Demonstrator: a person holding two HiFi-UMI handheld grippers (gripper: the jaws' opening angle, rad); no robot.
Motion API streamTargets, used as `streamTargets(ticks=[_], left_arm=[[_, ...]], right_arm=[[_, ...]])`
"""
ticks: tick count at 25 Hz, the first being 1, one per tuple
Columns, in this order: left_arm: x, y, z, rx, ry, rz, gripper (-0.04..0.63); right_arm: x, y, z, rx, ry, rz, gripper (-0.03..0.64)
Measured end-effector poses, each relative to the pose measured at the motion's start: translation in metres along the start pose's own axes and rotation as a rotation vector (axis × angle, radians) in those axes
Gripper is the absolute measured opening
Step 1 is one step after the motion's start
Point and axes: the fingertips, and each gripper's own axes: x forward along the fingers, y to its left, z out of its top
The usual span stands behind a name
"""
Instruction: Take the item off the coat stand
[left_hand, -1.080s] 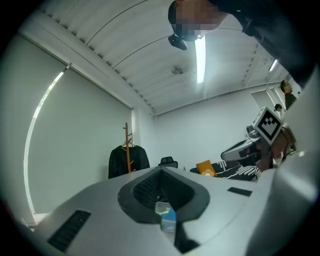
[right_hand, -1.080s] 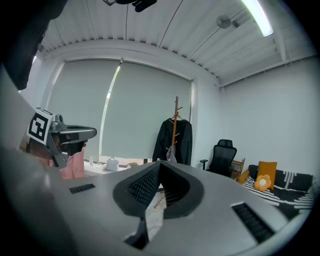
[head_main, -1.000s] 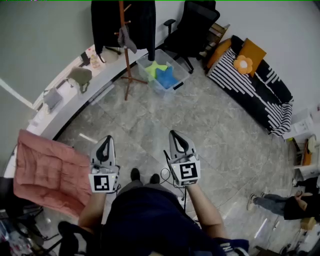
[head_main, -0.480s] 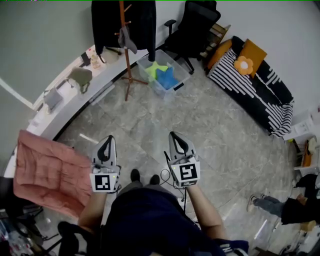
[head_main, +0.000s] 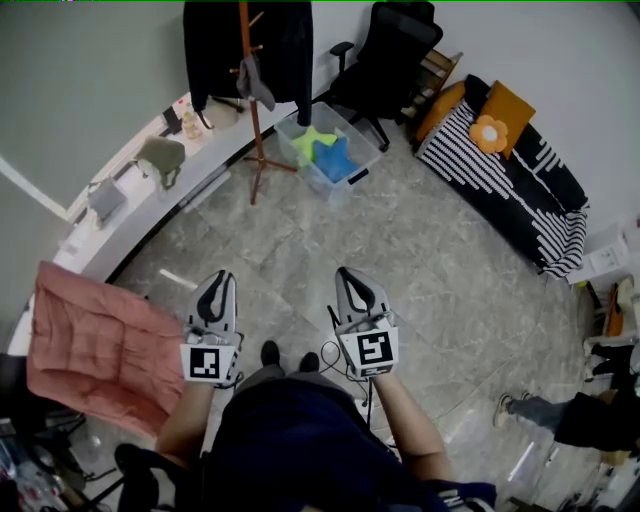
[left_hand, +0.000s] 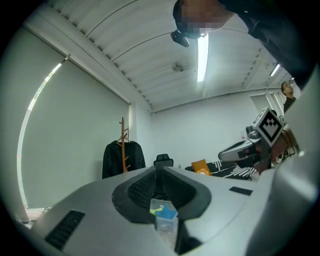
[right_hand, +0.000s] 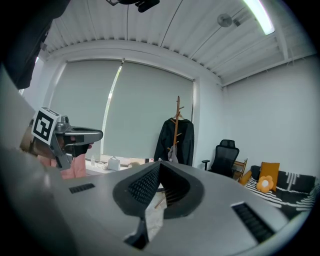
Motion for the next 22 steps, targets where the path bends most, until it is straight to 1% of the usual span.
streamTargets(ticks=[1,3,5,6,7,9,11,14,18,22], left_arm=[[0.001,0.000,-0.001,-0.005,0.003,-0.003,0.059],[0.003,0.000,-0.003,-0.010,0.015,-0.011,0.179],[0.005,0.000,-0.006,-0.016,0.021,-0.021,0.198],[0.007,0.000,-0.006,-0.023,0.021,-0.027,0.225],[0.010,0.001,-0.006,-0.028,0.021,-0.033,0.268],[0.016,0.000,-0.005,-0.035,0.019,-0.040,0.307],[0.023,-0.001,-0.004,-0.033,0.017,-0.045,0.322],[0.037,-0.005,-0.004,-0.012,0.021,-0.049,0.325],[0.057,-0.013,-0.005,0.014,0.031,-0.038,0.326],[0.078,-0.012,-0.006,0.019,0.031,-0.020,0.325]], right_arm=[[0.000,0.000,0.001,-0.002,-0.002,0.002,0.018],[-0.002,0.000,0.002,-0.007,-0.008,0.008,0.018],[-0.003,0.000,0.004,-0.011,-0.015,0.011,0.018],[-0.003,-0.001,0.004,-0.013,-0.019,0.013,0.018],[-0.003,-0.001,0.005,-0.013,-0.023,0.015,0.018],[-0.005,-0.003,0.007,-0.010,-0.027,0.020,0.018],[-0.008,-0.007,0.007,-0.009,-0.028,0.025,0.018],[-0.008,-0.017,0.006,-0.002,-0.033,0.034,0.018],[-0.012,-0.031,0.003,0.010,-0.034,0.053,0.018],[-0.006,-0.043,0.003,0.014,-0.032,0.080,0.018]])
